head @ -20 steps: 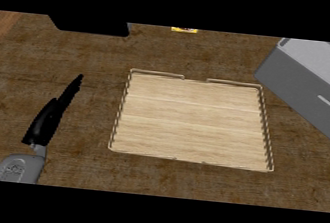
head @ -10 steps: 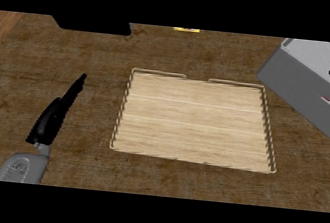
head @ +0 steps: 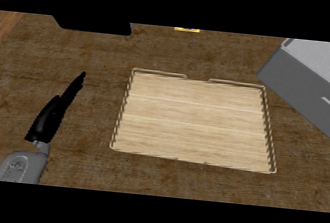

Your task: Pick the tomato from the tray and place it in the cardboard box

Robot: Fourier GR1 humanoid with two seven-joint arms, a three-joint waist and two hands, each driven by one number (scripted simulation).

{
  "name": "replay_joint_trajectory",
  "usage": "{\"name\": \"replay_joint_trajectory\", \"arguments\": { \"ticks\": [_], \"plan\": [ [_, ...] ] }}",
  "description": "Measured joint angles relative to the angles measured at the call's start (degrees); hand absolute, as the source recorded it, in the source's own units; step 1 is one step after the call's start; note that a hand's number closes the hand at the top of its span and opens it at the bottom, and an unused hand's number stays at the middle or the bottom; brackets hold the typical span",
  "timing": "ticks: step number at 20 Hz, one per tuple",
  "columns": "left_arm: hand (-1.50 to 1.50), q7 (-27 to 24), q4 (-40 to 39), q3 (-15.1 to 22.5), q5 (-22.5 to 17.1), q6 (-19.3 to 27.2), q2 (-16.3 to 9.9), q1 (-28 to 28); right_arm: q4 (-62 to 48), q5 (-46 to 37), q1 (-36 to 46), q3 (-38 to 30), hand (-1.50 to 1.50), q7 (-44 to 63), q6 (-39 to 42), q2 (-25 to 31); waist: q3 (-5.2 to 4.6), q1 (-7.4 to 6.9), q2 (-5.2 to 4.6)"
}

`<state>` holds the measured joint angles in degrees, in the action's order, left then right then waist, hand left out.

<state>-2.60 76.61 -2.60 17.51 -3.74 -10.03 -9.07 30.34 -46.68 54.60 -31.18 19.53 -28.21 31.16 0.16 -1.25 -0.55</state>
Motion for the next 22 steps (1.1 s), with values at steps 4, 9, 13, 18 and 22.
{"name": "replay_joint_trajectory", "arguments": {
  "ticks": [4, 9, 13, 18, 22],
  "plan": [
    [0.0, -0.7, -0.1, -0.8, -0.5, -0.8, -1.1, 0.6, 1.1, 6.4, -2.3, -5.4, -1.5, -6.6, -4.9, -0.3, -0.02, 0.19, 0.08],
    [0.0, 0.3, 1.4, -0.9, -0.8, -1.1, -1.1, 1.2, 2.9, 14.5, -6.3, -11.5, -1.5, -17.1, -7.6, 1.3, -0.02, 0.42, 0.17],
    [0.0, 0.0, 1.6, -0.9, -0.7, -1.0, -0.9, 1.9, 4.3, 20.6, -10.9, -15.4, -1.5, -25.7, -7.9, 1.9, -0.05, 0.69, 0.28],
    [0.0, 0.5, 1.1, -0.8, -0.1, -0.3, -0.4, 1.2, 5.3, 27.7, -16.8, -19.7, -1.5, -35.5, -7.8, 2.0, -0.08, 0.96, 0.34],
    [0.0, 0.5, 1.5, -1.1, -0.4, -1.0, -0.7, 1.5, 5.8, 32.6, -21.1, -21.9, -1.5, -39.6, -5.6, 3.9, -0.1, 1.07, 0.44]
  ]
}}
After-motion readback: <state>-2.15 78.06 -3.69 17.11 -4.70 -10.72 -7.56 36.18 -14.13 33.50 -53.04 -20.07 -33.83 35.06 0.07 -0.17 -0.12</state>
